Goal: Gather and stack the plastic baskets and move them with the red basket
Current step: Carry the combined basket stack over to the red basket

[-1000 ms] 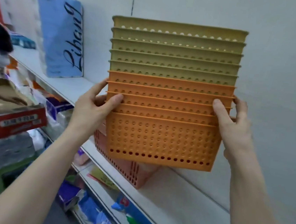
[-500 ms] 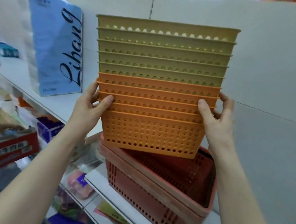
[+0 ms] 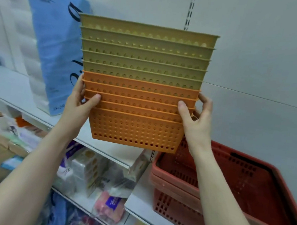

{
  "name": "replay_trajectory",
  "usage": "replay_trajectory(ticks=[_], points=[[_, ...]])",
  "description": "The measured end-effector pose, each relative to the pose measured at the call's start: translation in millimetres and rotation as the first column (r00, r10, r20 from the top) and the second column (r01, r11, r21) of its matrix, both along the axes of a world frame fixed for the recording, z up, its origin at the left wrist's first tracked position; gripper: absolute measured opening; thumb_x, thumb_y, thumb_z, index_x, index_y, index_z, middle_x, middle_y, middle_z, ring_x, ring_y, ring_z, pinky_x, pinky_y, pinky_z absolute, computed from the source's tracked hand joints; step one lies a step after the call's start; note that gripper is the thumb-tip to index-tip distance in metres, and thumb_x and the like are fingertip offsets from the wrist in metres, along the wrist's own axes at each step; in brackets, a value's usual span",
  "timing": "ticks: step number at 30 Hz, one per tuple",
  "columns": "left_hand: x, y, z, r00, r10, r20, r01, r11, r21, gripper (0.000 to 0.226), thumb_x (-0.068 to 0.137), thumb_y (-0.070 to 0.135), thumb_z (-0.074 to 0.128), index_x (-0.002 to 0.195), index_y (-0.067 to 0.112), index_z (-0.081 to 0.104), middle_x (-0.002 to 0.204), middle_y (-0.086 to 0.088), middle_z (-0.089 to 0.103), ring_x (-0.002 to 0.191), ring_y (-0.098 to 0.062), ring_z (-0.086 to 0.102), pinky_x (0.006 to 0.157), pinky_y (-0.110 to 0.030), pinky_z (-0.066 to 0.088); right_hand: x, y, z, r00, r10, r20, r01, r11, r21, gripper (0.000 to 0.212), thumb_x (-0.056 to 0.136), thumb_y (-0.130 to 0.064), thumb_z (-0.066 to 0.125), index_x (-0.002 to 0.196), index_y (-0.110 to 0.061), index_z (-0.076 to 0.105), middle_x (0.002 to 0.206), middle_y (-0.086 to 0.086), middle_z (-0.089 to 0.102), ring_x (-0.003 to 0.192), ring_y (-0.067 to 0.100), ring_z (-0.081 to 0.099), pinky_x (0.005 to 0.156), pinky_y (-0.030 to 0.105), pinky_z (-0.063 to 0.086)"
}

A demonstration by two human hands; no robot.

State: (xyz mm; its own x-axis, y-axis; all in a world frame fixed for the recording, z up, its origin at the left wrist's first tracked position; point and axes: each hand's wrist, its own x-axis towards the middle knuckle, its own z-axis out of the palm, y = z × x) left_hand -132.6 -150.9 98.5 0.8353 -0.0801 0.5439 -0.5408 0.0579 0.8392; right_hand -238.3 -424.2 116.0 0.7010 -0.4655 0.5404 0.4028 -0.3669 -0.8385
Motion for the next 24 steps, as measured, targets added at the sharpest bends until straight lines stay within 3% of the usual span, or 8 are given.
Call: replay_trajectory(ticks=[4, 8, 12, 17, 20, 22, 24], points=[[45.1, 18.8, -10.8, 1.0, 0.011, -0.016, -0.011, 1.0, 0.003, 0.065, 0.085, 0.016, 0.07, 0.142, 0.032, 0.041, 0.125, 0.004, 0.06, 0.103, 0.001, 0.06, 0.092, -0.024, 0.047, 48.7, 27.0, -19.8, 1.0, 0.0, -0.024, -0.001, 1.0, -0.03, 0.05, 0.088, -0.04, 0.069, 0.128, -0.038, 0.041, 0.099, -0.01, 0.07, 0.088, 0.001, 0.069, 0.084, 0.035, 0.058], [86.4, 37.9, -24.2, 0.999, 0.013, -0.043, -0.011, 0.999, 0.037, 0.081, 0.068, 0.031, 0.081, 0.139, 0.035, 0.042, 0.128, 0.0, 0.061, 0.11, -0.009, 0.06, 0.095, -0.03, 0.047, 84.2, 44.8, -41.8, 0.998, -0.01, -0.057, 0.008, 0.999, -0.038, 0.052, 0.086, -0.045, 0.069, 0.128, -0.04, 0.04, 0.106, -0.007, 0.072, 0.097, 0.008, 0.069, 0.09, 0.038, 0.056], [112.1, 45.6, -44.3, 0.998, -0.024, -0.065, 0.028, 0.998, 0.055, 0.09, 0.068, 0.019, 0.086, 0.141, 0.033, 0.037, 0.128, 0.005, 0.059, 0.112, -0.007, 0.06, 0.096, -0.031, 0.048, 97.1, 58.3, -64.1, 0.995, -0.023, -0.096, 0.022, 1.0, -0.009, 0.051, 0.088, -0.037, 0.07, 0.129, -0.037, 0.039, 0.108, -0.009, 0.071, 0.102, 0.002, 0.067, 0.09, 0.028, 0.053], [129.2, 38.4, -67.4, 0.986, -0.112, -0.127, 0.126, 0.986, 0.106, 0.102, 0.061, 0.021, 0.087, 0.145, 0.032, 0.03, 0.136, 0.003, 0.055, 0.122, -0.014, 0.056, 0.102, -0.038, 0.046, 99.4, 62.8, -87.0, 0.985, -0.112, -0.13, 0.112, 0.994, -0.007, 0.051, 0.086, -0.042, 0.07, 0.127, -0.04, 0.04, 0.12, -0.008, 0.065, 0.112, 0.003, 0.062, 0.1, 0.042, 0.05], [137.4, 32.9, -71.9, 0.982, -0.133, -0.136, 0.151, 0.98, 0.128, 0.103, 0.06, 0.022, 0.083, 0.146, 0.03, 0.026, 0.137, 0.004, 0.053, 0.122, -0.009, 0.055, 0.103, -0.038, 0.045, 98.8, 68.8, -95.2, 0.976, -0.175, -0.133, 0.173, 0.985, -0.02, 0.05, 0.085, -0.046, 0.068, 0.124, -0.051, 0.037, 0.128, -0.006, 0.06, 0.119, 0.008, 0.059, 0.102, 0.045, 0.048], [143.6, 30.8, -72.8, 0.985, -0.129, -0.112, 0.148, 0.972, 0.184, 0.102, 0.062, 0.026, 0.082, 0.146, 0.03, 0.024, 0.133, 0.014, 0.053, 0.121, -0.001, 0.053, 0.105, -0.038, 0.044, 98.5, 70.8, -95.8, 0.966, -0.202, -0.159, 0.197, 0.979, -0.048, 0.051, 0.086, -0.047, 0.067, 0.124, -0.054, 0.033, 0.132, -0.005, 0.058, 0.123, 0.008, 0.056, 0.104, 0.045, 0.047], [147.3, 29.1, -74.0, 0.997, -0.057, -0.059, 0.07, 0.968, 0.241, 0.107, 0.066, 0.028, 0.083, 0.15, 0.031, 0.017, 0.139, 0.016, 0.048, 0.127, 0.001, 0.048, 0.109, -0.039, 0.04, 95.7, 74.0, -90.5, 0.947, -0.25, -0.201, 0.227, 0.965, -0.13, 0.052, 0.088, -0.048, 0.065, 0.127, -0.053, 0.032, 0.134, -0.005, 0.057, 0.123, 0.006, 0.055, 0.103, 0.043, 0.048]])
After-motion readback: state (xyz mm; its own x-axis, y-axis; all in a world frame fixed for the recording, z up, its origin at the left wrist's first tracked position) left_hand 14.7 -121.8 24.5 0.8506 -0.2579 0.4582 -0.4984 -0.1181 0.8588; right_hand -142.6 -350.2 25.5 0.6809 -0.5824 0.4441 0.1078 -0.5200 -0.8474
